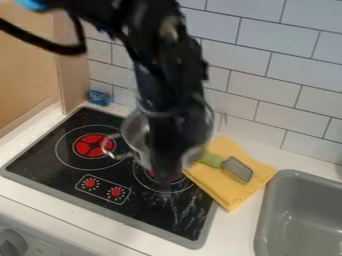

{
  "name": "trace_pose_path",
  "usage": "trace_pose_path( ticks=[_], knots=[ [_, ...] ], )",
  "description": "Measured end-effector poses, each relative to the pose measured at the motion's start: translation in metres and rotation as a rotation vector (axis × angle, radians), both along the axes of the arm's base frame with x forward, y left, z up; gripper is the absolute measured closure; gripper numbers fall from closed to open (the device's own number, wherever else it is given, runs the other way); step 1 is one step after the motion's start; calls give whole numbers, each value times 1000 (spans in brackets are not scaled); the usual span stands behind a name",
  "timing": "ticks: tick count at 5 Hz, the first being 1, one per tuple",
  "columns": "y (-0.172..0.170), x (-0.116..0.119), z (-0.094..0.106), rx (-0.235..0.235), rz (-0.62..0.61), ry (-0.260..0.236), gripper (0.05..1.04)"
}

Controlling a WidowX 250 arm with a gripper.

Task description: Move the silver pot to the bottom right corner of the stove

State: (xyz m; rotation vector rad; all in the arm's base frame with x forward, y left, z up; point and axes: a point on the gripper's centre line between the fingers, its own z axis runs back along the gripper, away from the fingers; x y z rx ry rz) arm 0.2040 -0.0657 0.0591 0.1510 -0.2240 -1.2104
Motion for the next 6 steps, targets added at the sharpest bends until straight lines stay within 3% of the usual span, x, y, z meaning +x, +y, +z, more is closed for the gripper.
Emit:
trace_pose_path(
  ticks=[3, 6],
  knots=[
    [-18, -17, -39, 28, -98, 95, 1019],
    [-17, -19, -60, 58, -120, 134, 993]
  ],
)
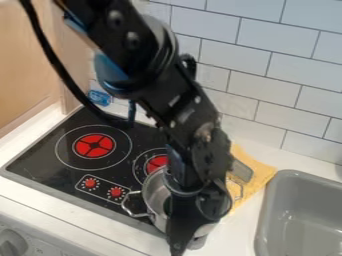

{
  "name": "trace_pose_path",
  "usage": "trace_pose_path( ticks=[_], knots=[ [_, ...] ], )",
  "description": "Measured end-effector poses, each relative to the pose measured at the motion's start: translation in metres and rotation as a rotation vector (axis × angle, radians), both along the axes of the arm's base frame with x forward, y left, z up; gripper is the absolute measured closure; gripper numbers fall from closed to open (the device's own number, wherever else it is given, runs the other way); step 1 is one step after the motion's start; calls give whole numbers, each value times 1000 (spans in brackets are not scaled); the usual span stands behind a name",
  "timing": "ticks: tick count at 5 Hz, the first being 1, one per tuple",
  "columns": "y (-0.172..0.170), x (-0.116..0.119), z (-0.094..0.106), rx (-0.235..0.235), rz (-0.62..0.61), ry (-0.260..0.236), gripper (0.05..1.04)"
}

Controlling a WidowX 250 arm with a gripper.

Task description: Move the silver pot to the bottom right corner of the stove

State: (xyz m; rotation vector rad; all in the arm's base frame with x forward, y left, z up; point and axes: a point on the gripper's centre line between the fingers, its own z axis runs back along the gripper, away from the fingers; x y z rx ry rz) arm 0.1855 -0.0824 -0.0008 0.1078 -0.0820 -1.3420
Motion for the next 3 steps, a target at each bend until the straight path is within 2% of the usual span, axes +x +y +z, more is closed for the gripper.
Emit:
trace_pose_path(
  ticks=[1, 2, 3],
  knots=[
    [3, -3, -2, 25, 5, 23, 817],
    [5, -4, -2, 37, 12, 29, 548],
    [6, -2, 5, 32, 13, 10, 233]
  ],
)
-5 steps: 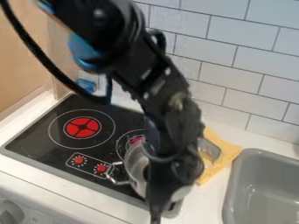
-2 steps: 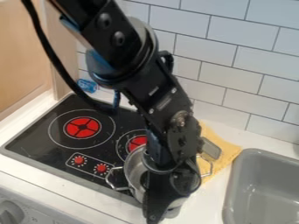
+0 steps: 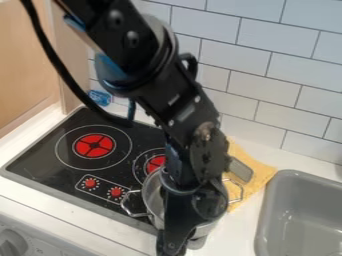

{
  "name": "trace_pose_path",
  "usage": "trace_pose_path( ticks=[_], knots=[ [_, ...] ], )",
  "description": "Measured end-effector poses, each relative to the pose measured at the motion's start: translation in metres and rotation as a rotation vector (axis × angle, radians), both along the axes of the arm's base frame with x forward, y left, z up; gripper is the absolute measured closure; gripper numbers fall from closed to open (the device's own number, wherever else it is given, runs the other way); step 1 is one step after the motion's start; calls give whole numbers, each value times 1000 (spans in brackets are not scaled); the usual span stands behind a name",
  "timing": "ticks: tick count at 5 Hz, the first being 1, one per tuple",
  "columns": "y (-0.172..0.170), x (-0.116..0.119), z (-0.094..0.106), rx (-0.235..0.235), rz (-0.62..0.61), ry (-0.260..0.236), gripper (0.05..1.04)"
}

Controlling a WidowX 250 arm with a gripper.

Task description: Move the silver pot to the bottom right corner of the stove

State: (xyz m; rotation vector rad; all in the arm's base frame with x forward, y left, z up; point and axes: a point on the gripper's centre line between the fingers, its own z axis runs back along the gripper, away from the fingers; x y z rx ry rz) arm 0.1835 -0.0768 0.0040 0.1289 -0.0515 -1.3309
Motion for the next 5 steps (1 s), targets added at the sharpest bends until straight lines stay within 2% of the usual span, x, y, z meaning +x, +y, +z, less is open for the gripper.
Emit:
trace_pose_path(
  ticks=[1, 3, 4, 5],
  knots=[
    [1, 1, 9, -3, -2, -23, 63],
    [3, 4, 56, -59, -27, -149, 85],
    [5, 1, 74, -73, -53, -190, 85],
    [11, -4, 83, -85, -54, -194, 85]
  ],
)
